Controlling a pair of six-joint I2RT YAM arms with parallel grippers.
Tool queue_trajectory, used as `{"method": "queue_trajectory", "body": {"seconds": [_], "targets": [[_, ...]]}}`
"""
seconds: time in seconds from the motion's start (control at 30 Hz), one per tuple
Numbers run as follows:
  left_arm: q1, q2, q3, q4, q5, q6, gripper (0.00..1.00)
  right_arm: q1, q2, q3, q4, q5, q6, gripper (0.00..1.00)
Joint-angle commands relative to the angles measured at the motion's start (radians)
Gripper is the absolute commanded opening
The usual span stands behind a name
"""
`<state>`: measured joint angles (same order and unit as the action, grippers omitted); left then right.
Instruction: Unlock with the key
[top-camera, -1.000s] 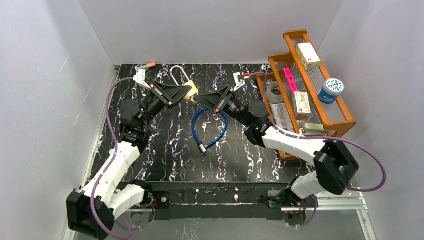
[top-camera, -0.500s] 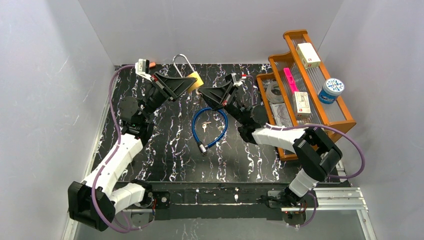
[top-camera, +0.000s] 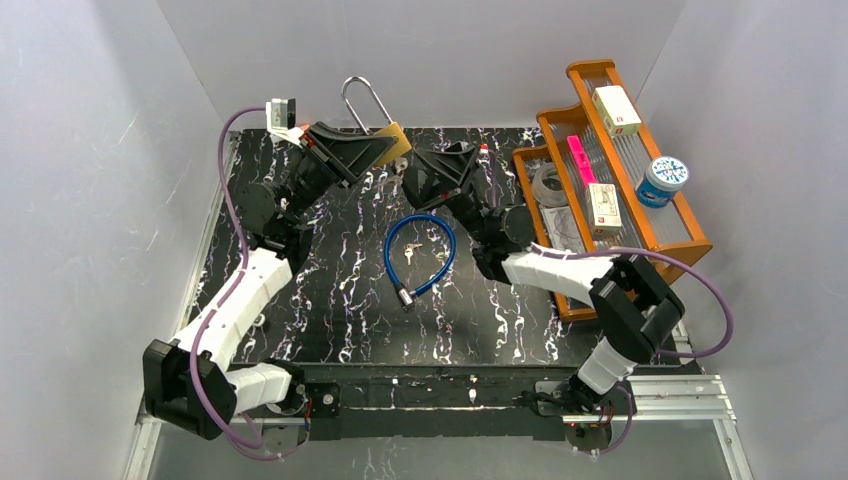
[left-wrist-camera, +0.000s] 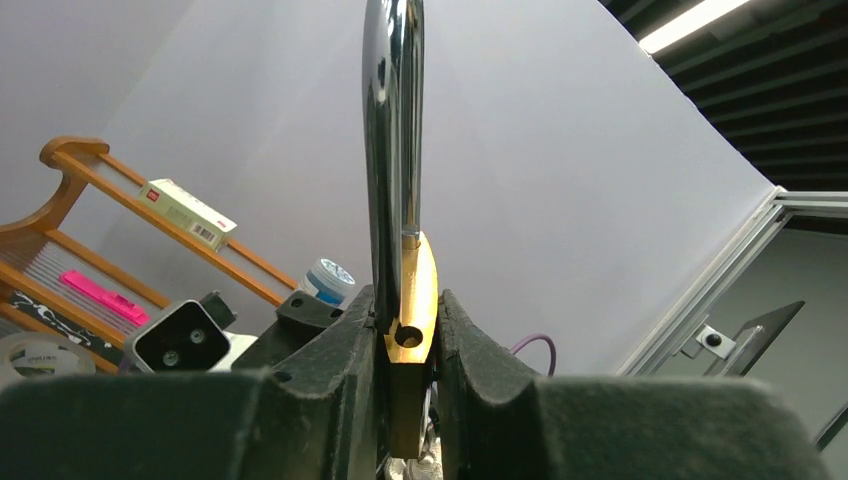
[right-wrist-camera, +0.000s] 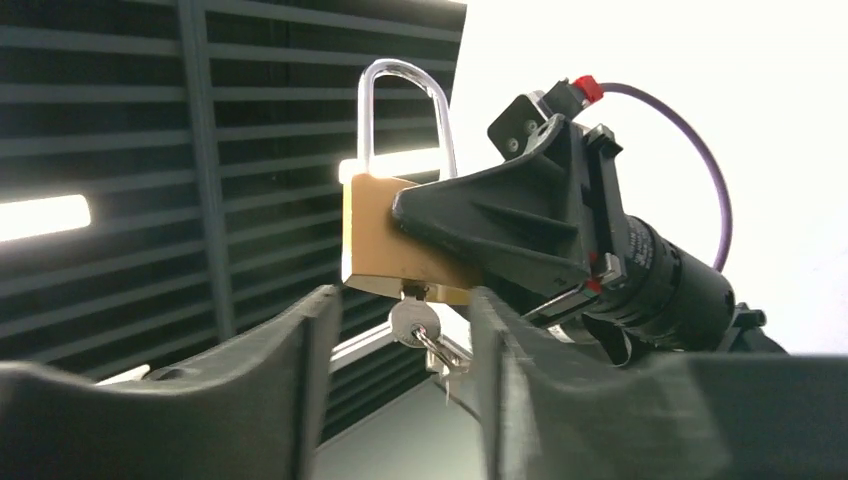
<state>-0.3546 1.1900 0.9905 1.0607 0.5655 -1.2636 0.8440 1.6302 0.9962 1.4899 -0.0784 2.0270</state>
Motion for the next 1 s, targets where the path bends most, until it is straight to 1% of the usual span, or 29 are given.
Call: {"method": "queue_trajectory", "body": {"seconds": [0.0,0.1,0.13,0.17,0.2,0.23,0.27,0.33,0.4,0.47,0.57,0.7,0.8,0.87,0.9,0.97], "targets": [[-0.006,-0.015,0.039,0.115,-0.023,0.026,0.0,-0.024,-0.079,-0.096,0.012,-0.012,-0.078,0.67],[-0.006,-0.018,0.036,0.087,-0.005,0.031,0.0,-0.083,-0.167,-0.254,0.021,-0.078,-0.151,0.68],[-0.006,-0.023,0.034,0.074,0.004,0.035,0.0,-0.103,-0.211,-0.302,0.005,-0.102,-0.202,0.69],[-0.006,-0.027,0.026,0.063,0.011,0.04,0.0,-0.122,-0.263,-0.334,-0.049,-0.124,-0.262,0.69],[-0.006,-0.035,0.008,0.048,0.014,0.044,0.0,-0.137,-0.328,-0.348,-0.143,-0.151,-0.332,0.7],[-0.006,-0.044,-0.01,0.035,0.016,0.048,0.0,-0.148,-0.39,-0.342,-0.272,-0.169,-0.43,0.72],[-0.006,-0.054,-0.026,0.018,0.019,0.051,0.0,-0.152,-0.458,-0.319,-0.473,-0.174,-0.588,0.75],[-0.006,-0.074,-0.066,-0.004,0.033,0.057,0.0,-0.151,-0.559,-0.214,-0.802,-0.158,-0.848,0.78],[-0.006,-0.093,-0.105,-0.018,0.062,0.061,0.0,-0.145,-0.6,-0.087,-1.017,-0.116,-1.029,0.79],[-0.006,-0.111,-0.139,-0.029,0.097,0.063,0.0,-0.145,-0.588,-0.012,-1.104,-0.11,-1.158,0.8],[-0.006,-0.131,-0.171,-0.055,0.169,0.074,0.0,-0.145,-0.49,0.143,-1.279,-0.175,-1.28,0.81],[-0.006,-0.154,-0.187,-0.104,0.258,0.108,0.0,-0.145,-0.386,0.255,-1.343,-0.257,-1.391,0.82],[-0.006,-0.158,-0.191,-0.124,0.321,0.119,0.0,-0.145,-0.321,0.354,-1.427,-0.303,-1.502,0.82],[-0.006,-0.159,-0.194,-0.128,0.346,0.116,0.0,-0.145,-0.291,0.388,-1.447,-0.35,-1.537,0.82],[-0.006,-0.158,-0.192,-0.128,0.357,0.115,0.0,-0.146,-0.279,0.398,-1.453,-0.37,-1.547,0.8],[-0.006,-0.159,-0.191,-0.129,0.385,0.113,0.0,-0.145,-0.256,0.421,-1.478,-0.364,-1.553,0.74]]}}
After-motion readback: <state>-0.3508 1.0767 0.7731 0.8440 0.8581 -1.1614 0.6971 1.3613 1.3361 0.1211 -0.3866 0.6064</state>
